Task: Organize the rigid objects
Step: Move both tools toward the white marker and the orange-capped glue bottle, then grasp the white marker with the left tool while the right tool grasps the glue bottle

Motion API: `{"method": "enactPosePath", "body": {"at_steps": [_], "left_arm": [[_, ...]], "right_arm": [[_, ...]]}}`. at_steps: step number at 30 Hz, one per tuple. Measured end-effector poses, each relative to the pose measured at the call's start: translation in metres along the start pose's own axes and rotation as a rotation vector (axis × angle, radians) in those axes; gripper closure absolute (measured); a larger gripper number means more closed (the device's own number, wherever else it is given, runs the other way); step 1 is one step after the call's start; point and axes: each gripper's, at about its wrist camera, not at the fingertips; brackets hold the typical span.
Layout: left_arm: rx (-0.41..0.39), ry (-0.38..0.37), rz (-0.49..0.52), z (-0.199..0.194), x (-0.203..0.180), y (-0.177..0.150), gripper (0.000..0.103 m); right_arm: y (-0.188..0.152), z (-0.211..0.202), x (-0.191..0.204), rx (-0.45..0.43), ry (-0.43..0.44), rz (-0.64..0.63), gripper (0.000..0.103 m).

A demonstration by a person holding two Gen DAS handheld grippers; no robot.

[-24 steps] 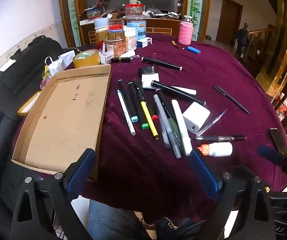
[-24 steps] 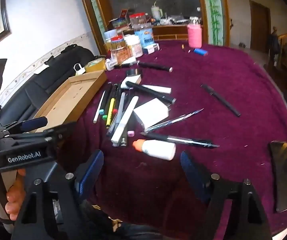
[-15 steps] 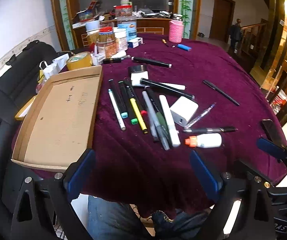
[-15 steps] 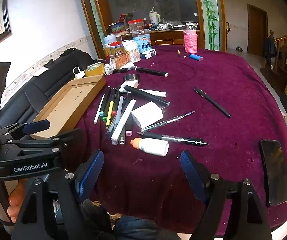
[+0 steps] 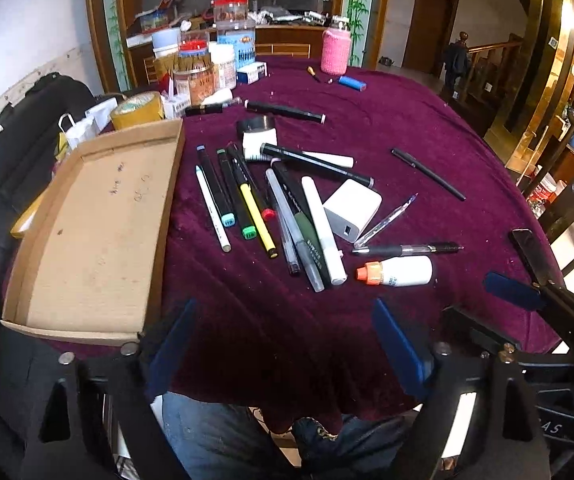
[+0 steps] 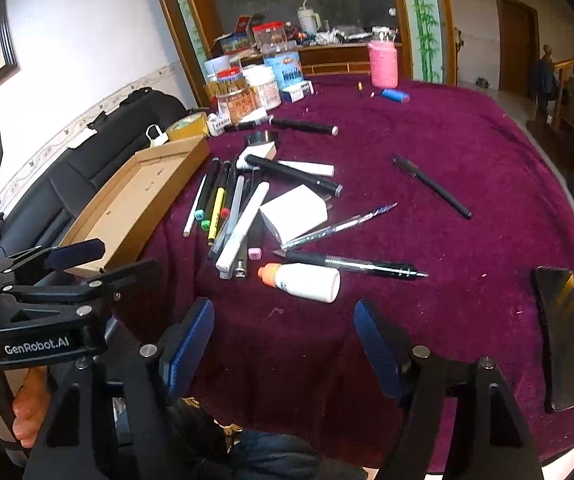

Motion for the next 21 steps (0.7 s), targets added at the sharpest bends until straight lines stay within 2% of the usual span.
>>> {"method": "enactPosePath", "body": {"at_steps": [9, 13, 17, 21], "left_arm": [[0.056, -0.049, -0.003, 0.025, -0.003, 0.009, 0.020], [0.074, -0.034, 0.004, 0.042, -0.008, 0.016, 0.020], [0.117, -0.052, 0.017, 0.058, -0.013, 0.023, 0.032], [0.132, -0.073, 0.018, 0.074, -0.017, 0.033, 0.033]], "right_arm": [[0.006, 0.021, -0.016, 0.066, 0.003, 0.023, 0.027], [0.010, 0.029, -0.024, 0.092, 0.000, 0.023, 0.027], [0.013, 0.041, -0.029, 0.092, 0.009, 0.000, 0.027], [0.019, 0.054, -0.035, 0.086, 0.042, 0.009, 0.027]]}}
Point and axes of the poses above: each gripper's, at about its wrist camera, not at the fingertips, and z roughly the way its jaws point, x to its left, y to its top, and after that the axes turned 6 degrees about y, right-handed
